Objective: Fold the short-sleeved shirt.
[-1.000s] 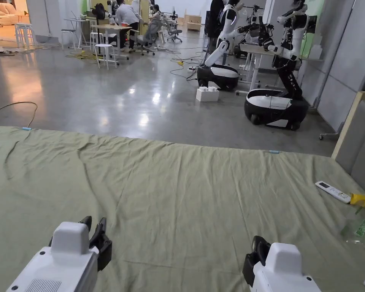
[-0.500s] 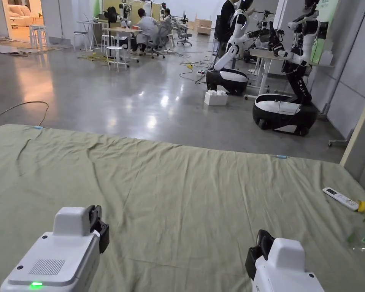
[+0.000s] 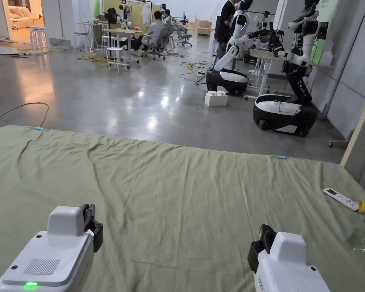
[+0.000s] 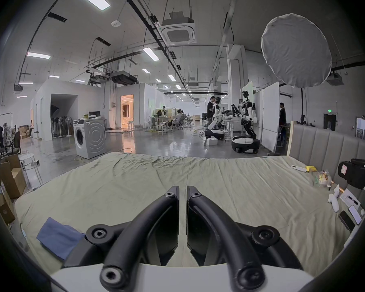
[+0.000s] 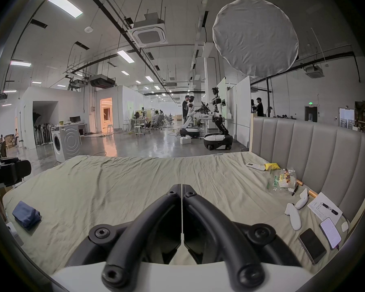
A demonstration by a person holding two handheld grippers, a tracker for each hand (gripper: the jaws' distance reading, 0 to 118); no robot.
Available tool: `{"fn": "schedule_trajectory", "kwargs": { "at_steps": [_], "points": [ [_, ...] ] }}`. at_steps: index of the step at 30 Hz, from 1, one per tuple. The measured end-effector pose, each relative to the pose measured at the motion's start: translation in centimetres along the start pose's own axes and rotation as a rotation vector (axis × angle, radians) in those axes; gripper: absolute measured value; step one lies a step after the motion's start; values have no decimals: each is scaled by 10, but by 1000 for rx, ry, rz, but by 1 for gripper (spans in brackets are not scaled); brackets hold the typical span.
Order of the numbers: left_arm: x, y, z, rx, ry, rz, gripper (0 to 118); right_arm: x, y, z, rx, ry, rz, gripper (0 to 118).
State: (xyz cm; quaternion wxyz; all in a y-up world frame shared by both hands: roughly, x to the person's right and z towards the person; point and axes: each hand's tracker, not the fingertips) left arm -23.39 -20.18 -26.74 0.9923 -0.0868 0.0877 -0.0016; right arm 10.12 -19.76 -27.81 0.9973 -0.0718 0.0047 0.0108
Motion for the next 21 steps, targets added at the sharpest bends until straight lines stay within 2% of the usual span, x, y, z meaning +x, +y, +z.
{"fn": "schedule_trajectory", "kwargs": {
  "at_steps": [7, 9, 11, 12, 13, 14, 15, 17, 19, 21],
  "points": [
    [1, -3, 0, -10, 8, -13, 7, 0, -2, -3, -10, 8, 15, 4],
    [0, -4, 0, -9, 15, -19, 8, 0, -4, -3, -17, 5, 16, 23],
    [-2, -4, 0, -8, 14, -27, 10, -1, -4, -3, 6, -6, 44, 36],
    [-2, -4, 0, -8, 15, -34, 19, -1, -4, -3, 4, -4, 45, 52],
    [-2, -5, 0, -8, 19, -40, 41, 0, -6, -4, -11, -3, 28, 69],
    [-3, -5, 0, -8, 24, -45, 61, 0, -5, -4, -7, -1, 31, 74],
    [-4, -6, 0, -4, 28, -48, 74, 0, -5, -4, -13, 1, 31, 74],
    [-8, -6, 2, 12, 17, -41, 76, 0, -5, -5, -23, -1, 39, 79],
    [-11, -5, 2, 10, 7, -27, 76, 1, -5, -5, -26, -9, 46, 95],
    [-13, -5, 2, 10, 6, -16, 78, 2, -5, -5, -22, -15, 45, 103]
  ]
}}
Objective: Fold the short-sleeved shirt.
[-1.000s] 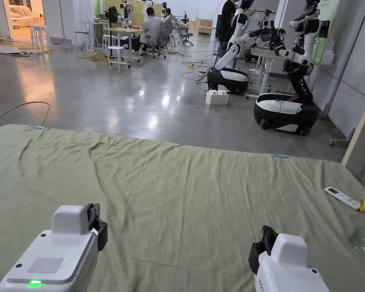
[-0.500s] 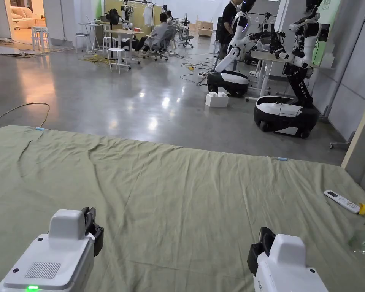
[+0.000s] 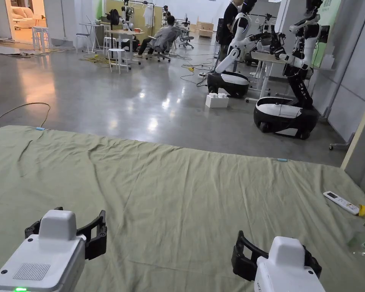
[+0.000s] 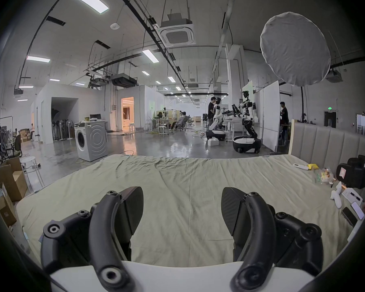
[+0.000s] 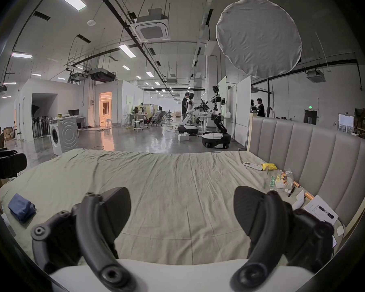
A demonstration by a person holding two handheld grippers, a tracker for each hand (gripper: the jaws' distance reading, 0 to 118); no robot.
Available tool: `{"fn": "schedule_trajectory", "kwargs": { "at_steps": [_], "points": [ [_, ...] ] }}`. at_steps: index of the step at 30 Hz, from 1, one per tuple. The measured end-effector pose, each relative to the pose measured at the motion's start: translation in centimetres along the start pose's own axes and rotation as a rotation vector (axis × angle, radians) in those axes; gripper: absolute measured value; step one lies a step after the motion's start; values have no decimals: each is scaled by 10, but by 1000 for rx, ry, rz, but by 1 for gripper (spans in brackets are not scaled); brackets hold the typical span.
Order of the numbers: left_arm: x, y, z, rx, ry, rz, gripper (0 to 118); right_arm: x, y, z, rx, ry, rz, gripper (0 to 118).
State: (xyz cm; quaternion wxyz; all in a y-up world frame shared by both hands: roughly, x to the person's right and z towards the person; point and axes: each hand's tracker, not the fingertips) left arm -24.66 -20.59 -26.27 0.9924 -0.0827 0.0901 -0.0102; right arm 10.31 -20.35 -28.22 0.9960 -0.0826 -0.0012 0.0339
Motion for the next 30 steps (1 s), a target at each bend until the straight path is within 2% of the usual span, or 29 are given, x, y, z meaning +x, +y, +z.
{"fn": "schedule_trajectory", "kwargs": {
  "at_steps": [4, 6, 8, 11, 14, 17, 25, 30],
  "points": [
    [-4, 2, -1, -2, -14, 38, 95, 0, 1, 0, 0, -5, -11, 108],
    [-7, 3, -2, -10, -37, 72, 98, 0, 2, -1, -8, -2, -18, 108],
    [-7, 4, -2, -19, -38, 88, 98, 2, 2, -2, -18, 17, -47, 108],
    [-7, 4, -3, -15, -25, 74, 101, 2, 2, -4, -31, 40, -88, 116],
    [-7, 4, -4, -10, -27, 78, 102, -4, 5, -5, -29, -18, -36, 116],
    [-10, 6, -5, -11, -44, 106, 104, -9, 6, -8, -31, -23, -3, 116],
    [-11, 9, 1, 39, -52, 69, 107, -12, 11, -6, 6, -5, -22, 116],
    [-10, 9, 2, 49, -49, 79, 109, -12, 16, -2, 8, 46, -88, 116]
  ]
}}
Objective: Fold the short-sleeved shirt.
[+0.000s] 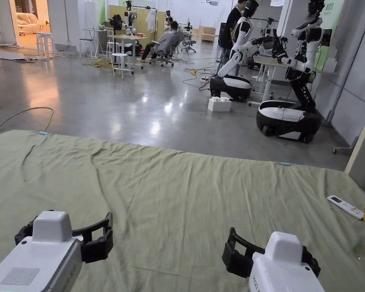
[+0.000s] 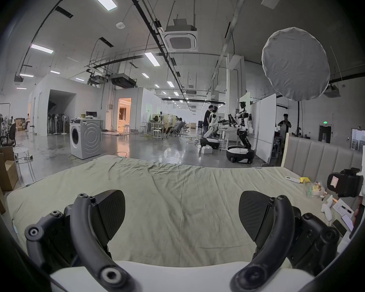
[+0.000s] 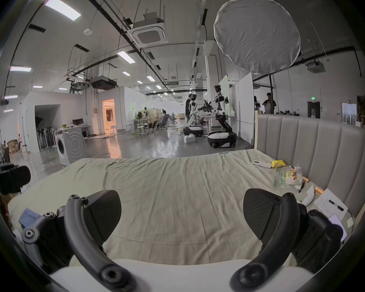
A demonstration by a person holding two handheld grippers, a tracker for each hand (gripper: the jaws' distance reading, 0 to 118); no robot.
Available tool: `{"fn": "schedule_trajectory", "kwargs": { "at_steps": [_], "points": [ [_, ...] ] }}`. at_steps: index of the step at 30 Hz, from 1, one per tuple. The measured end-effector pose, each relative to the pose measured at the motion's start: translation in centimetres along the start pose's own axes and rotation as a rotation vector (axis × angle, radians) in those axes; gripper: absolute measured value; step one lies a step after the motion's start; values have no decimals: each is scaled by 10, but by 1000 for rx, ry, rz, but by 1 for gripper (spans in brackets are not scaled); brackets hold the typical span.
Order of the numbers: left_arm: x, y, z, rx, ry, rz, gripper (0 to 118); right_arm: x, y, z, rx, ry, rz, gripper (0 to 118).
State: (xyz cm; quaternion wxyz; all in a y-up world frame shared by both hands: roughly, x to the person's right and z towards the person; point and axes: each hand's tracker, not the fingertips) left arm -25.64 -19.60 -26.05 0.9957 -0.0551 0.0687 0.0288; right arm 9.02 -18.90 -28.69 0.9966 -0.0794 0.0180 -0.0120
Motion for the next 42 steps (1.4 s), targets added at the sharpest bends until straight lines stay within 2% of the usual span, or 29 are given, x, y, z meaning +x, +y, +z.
{"fn": "schedule_trajectory", "kwargs": {
  "at_steps": [8, 15, 21, 34, 42],
  "points": [
    [-1, -1, 2, -19, -19, 51, 112, -1, 9, -1, -64, 3, -93, 116],
    [-3, 1, 0, -38, -18, 56, 113, 1, 16, -2, -104, -22, -123, 116],
    [-5, 1, -1, -50, -20, 72, 113, 10, 20, -4, -159, -17, -220, 116],
    [-2, -5, -3, -73, -25, 69, 113, 6, 11, -13, -182, -78, -111, 116],
    [-3, -8, -5, -73, -9, 42, 113, 3, 7, -15, -186, -72, -97, 116]
  ]
}}
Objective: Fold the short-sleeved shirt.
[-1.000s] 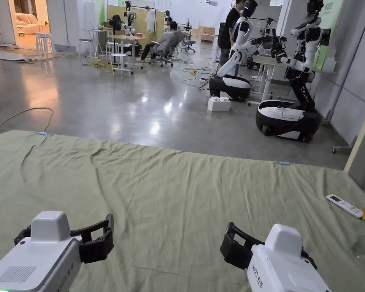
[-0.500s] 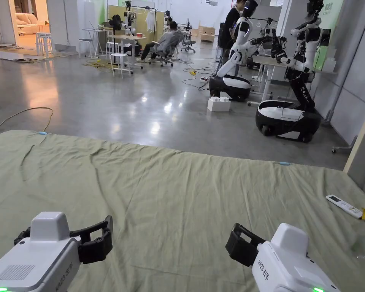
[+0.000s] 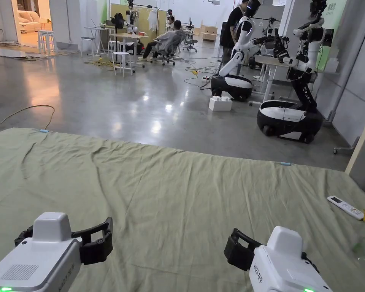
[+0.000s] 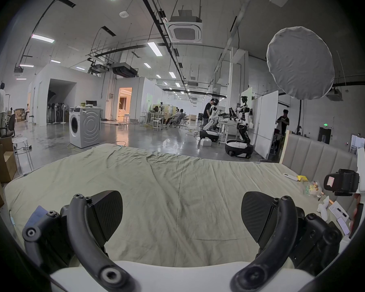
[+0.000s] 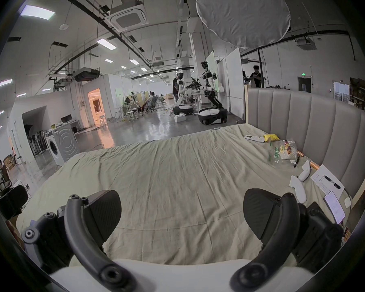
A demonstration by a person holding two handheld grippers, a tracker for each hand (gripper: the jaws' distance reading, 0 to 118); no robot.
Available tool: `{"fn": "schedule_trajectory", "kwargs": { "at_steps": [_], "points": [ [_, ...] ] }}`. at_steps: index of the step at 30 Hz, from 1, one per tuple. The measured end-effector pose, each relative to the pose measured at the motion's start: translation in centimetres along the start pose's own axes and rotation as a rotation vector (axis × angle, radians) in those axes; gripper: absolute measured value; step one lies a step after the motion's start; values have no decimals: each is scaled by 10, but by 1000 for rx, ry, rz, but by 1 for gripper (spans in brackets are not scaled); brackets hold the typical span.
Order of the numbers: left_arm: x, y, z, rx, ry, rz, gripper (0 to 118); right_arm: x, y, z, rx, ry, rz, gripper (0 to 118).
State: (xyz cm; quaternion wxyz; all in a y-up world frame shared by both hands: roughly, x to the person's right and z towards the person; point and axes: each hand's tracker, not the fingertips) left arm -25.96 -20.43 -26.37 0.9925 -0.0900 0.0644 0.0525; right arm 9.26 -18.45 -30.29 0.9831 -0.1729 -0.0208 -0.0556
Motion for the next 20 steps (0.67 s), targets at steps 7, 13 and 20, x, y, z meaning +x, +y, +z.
{"fn": "schedule_trajectory", "kwargs": {
  "at_steps": [7, 13, 20],
  "points": [
    [0, 0, -2, 37, 12, -25, 113, 2, -4, -4, 32, 30, 0, 116],
    [2, 1, -5, 53, 16, -53, 113, 2, -10, 4, 206, 44, 94, 116],
    [4, 1, -6, 105, 18, -72, 113, 4, -9, -3, 189, 10, 79, 116]
  ]
}}
